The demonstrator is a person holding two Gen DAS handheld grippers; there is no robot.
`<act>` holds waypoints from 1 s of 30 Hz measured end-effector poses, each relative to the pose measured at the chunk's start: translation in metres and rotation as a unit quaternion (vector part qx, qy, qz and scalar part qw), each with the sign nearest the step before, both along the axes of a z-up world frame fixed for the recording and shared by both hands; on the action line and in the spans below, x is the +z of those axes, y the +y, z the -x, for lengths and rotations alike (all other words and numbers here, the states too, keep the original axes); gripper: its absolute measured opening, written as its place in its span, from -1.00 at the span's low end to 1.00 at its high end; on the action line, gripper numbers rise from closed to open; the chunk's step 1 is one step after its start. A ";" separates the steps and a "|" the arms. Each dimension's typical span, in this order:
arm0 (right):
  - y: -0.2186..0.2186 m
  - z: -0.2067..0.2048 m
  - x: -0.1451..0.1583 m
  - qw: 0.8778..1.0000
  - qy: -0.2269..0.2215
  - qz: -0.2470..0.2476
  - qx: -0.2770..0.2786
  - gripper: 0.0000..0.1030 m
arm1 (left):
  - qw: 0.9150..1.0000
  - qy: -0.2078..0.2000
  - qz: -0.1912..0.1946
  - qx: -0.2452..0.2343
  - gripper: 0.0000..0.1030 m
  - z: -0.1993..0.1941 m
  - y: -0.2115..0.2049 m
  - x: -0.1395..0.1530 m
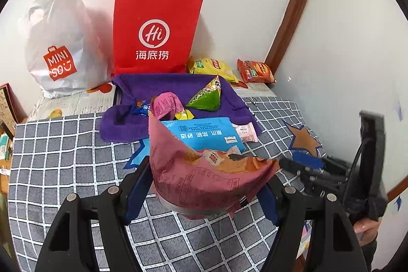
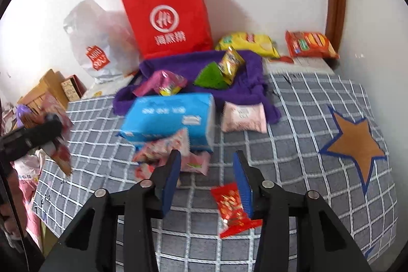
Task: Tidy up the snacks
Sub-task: 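Lift and carry the pink bag and red packet toward the purple towel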
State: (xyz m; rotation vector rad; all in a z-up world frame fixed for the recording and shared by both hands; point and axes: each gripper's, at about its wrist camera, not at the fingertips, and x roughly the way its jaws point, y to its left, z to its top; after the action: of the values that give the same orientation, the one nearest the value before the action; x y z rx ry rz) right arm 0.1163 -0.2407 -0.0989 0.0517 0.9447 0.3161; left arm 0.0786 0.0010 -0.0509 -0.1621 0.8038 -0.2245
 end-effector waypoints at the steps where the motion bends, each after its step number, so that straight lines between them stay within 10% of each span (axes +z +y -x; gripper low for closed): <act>1: -0.003 -0.001 -0.009 1.000 0.012 0.004 -0.001 0.06 | 1.000 0.002 0.002 0.000 0.41 -0.002 0.001 -0.001; 12: -0.005 0.001 -0.081 0.997 0.062 0.039 0.018 -0.12 | 1.000 0.025 0.004 0.007 0.41 -0.015 0.003 -0.020; 30: 0.009 0.001 -0.010 0.999 -0.016 0.015 0.035 -0.17 | 1.000 0.020 0.005 -0.002 0.41 -0.027 -0.005 -0.012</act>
State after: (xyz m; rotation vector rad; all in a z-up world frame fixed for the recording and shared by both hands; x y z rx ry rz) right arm 0.1157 -0.2312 -0.1088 -0.0134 0.9216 0.3657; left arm 0.1056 -0.0041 -0.0633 -0.1756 0.8423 -0.2302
